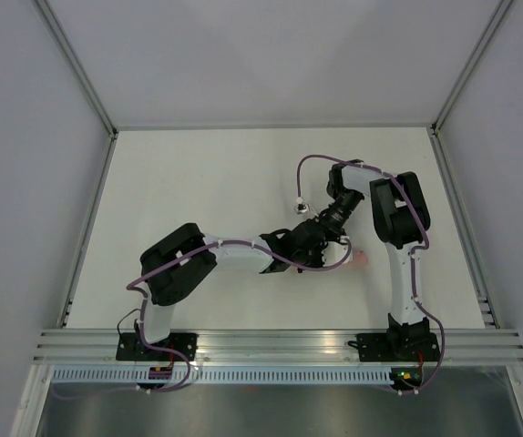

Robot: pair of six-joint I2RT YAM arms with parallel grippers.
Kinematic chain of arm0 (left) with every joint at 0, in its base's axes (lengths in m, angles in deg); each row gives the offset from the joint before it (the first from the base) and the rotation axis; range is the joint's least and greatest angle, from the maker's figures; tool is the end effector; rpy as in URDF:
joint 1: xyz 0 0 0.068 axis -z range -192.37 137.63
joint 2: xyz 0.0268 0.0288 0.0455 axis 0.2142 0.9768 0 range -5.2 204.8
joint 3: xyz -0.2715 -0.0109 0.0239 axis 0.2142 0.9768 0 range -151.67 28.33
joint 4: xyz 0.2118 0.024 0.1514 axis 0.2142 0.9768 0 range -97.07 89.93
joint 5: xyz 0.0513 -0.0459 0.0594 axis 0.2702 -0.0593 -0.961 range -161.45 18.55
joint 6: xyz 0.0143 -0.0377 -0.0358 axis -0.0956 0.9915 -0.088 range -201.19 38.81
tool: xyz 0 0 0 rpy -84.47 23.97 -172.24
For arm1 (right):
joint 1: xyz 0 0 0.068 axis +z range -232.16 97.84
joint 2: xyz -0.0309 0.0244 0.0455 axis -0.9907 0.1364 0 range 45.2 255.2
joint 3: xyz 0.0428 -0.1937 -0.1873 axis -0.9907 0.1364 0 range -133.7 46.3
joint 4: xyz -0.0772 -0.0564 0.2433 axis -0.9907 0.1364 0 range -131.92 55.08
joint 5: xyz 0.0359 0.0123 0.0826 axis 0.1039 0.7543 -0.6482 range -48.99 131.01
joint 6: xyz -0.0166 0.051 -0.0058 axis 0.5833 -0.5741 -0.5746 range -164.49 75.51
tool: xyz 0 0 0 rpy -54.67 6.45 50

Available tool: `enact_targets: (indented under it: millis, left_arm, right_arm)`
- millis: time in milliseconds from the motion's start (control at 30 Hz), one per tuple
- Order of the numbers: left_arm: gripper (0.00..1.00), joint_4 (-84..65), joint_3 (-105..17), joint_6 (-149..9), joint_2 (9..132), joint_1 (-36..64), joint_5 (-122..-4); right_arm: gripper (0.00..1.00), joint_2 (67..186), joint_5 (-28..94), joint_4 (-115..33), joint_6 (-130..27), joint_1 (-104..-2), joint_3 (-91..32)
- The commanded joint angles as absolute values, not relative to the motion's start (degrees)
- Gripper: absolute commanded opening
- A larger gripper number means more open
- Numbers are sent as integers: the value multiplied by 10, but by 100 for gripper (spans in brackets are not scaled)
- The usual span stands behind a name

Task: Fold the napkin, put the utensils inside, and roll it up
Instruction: Roll the napkin at the center of the board.

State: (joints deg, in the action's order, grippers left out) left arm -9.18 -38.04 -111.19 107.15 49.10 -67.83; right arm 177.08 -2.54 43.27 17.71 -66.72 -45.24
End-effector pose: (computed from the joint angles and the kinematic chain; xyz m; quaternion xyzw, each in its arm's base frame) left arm 0.1951 -0.3637 0.1472 0.6671 0.6331 -0.1342 0.3690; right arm 0.3442 0.1206 0.1160 0.4663 -0.7600 -0.4366 0.1198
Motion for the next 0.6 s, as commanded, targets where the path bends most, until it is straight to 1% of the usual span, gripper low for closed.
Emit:
enact_targets:
  millis: [0, 33, 133, 233, 367, 567]
  left_arm:
    - [13, -35, -386, -1072, 1105, 484, -620]
    - [13, -32, -387, -1069, 1105, 481, -611]
    - [13, -23, -394, -1054, 1108, 470, -594]
    - [13, -5, -407, -1031, 1113, 453, -566]
    - [14, 10, -429, -990, 1123, 431, -541]
    - [15, 38, -481, -909, 1156, 422, -558]
  right_arm:
    - [60, 1731, 32, 227, 127, -673, -438]
    - [63, 1720, 36, 214, 92, -675, -437]
    - [65, 1680, 51, 176, 29, -688, -442]
    - [67, 1665, 64, 162, -17, -700, -459]
    - [67, 1646, 81, 133, -85, -717, -462]
    - [66, 1599, 123, 58, -215, -761, -436]
